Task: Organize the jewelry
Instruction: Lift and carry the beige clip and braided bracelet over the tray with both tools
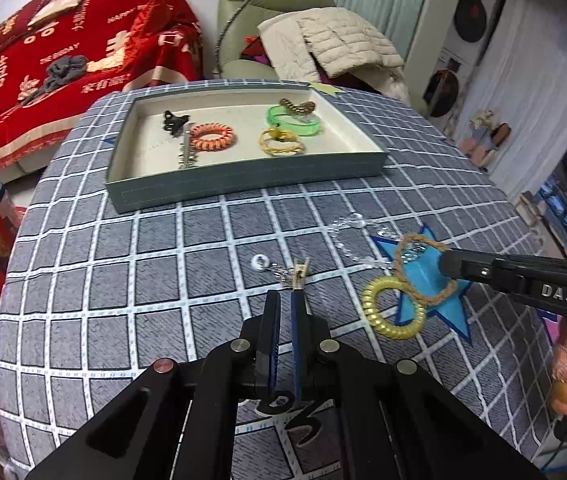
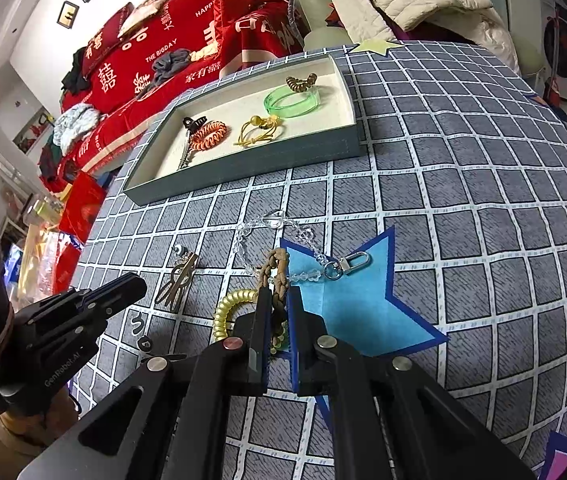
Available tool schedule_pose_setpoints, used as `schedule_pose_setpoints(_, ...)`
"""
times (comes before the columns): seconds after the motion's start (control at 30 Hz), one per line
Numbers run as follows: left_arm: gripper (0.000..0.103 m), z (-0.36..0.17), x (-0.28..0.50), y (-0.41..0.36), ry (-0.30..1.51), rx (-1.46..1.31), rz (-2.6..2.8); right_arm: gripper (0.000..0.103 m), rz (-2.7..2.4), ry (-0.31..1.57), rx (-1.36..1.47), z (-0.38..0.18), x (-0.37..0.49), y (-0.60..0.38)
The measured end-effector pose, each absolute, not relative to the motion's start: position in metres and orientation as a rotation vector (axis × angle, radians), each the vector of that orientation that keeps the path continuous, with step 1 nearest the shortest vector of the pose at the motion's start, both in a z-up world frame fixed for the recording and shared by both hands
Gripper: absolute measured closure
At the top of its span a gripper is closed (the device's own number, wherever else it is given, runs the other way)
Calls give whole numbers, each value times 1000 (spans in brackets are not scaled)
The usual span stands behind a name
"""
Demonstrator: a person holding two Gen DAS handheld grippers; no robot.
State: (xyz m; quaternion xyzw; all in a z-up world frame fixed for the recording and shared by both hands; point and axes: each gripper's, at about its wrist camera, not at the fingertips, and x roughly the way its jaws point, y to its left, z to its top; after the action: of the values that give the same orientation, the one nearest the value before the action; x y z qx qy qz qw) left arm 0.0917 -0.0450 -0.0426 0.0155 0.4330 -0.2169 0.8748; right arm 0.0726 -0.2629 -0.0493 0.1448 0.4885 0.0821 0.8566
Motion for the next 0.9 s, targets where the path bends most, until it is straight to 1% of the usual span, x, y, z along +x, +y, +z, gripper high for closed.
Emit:
schedule_pose_setpoints(0.17,75,-42,89,-50,896,67,-406,95,184,1017,315,-47,68,-263)
schedule_pose_setpoints(0.2,66,-42,89,-51,897,67,-408,95,187,1013,318,-46,66,-264)
schedule_pose_setpoints(0.23,46,-43,88,-52,898,71,-407,95,189,1010,321,-45,65,-264)
schedule_pose_setpoints(0.27,0,-43,87,-52,901,79,-396,95,191,1006,326,-44,64,-265)
schedule_pose_setpoints(0.33,0,-40,83,-52,855,87,-366,95,194,997,335,-43,61,-268)
schedule_pose_setpoints(0.53,0,-55,94,-57,887,111,-338,95,198,981,354,-40,55,-273)
schedule_pose_setpoints(0.63,8,-66,102,-60,933,113,-353,95,195,979,364,-41,54,-275)
schedule_pose_setpoints(0.7,24,-68,102,-63,946,119,-366,95,191,979,368,-42,53,-277)
schedule_pose_setpoints(0.73,28,-71,102,-64,957,126,-373,95,190,979,371,-42,52,-278)
schedule_pose_setpoints(0.77,37,-71,101,-67,951,133,-374,95,189,979,373,-42,52,-279)
schedule_pose_setpoints(0.8,59,-71,99,-68,936,141,-387,95,188,978,373,-42,52,-279)
schedule_pose_setpoints(0.83,69,-70,97,-68,934,138,-410,95,188,977,373,-42,52,-279)
schedule_pose_setpoints(0.87,79,-70,97,-69,938,126,-430,95,188,976,374,-42,52,-280)
schedule_pose_setpoints(0.9,79,-69,96,-68,940,111,-447,95,188,975,373,-42,52,-280)
